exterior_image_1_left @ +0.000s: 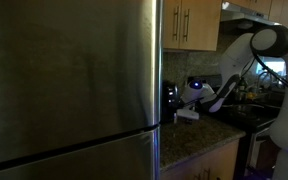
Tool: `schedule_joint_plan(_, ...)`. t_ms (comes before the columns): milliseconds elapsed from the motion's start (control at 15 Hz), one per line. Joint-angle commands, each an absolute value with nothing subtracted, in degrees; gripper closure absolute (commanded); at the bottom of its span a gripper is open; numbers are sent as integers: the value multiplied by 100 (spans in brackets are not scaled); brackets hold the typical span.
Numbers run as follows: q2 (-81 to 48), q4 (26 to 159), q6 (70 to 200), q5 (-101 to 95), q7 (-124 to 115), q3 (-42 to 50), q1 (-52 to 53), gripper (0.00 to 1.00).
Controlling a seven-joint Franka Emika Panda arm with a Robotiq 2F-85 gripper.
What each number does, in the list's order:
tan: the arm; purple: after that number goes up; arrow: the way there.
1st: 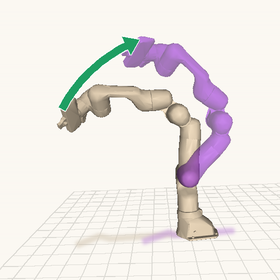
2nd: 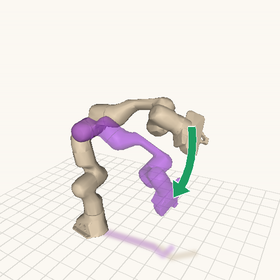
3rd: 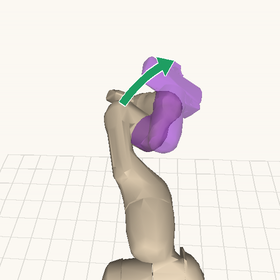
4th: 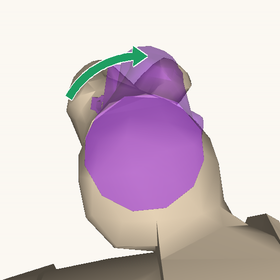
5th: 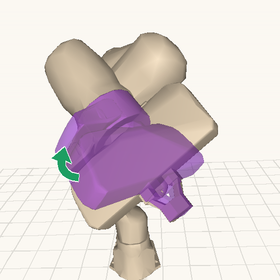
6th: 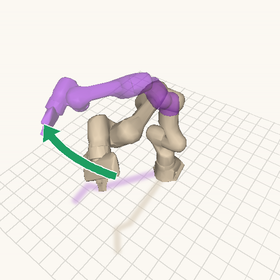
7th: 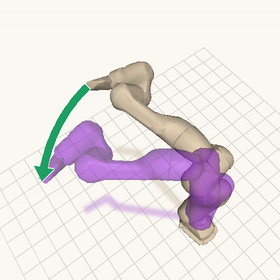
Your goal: Close the air fryer
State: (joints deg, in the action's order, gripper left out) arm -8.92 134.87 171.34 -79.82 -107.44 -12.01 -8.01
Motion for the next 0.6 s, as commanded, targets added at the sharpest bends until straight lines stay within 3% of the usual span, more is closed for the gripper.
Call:
schedule_joint_plan(0,-283,14739,17107,-6380,-9175,-1667,-1218,0)
schedule_joint_plan(533,-196,15754,17421,-2412,-5531,-3044,-1550,0)
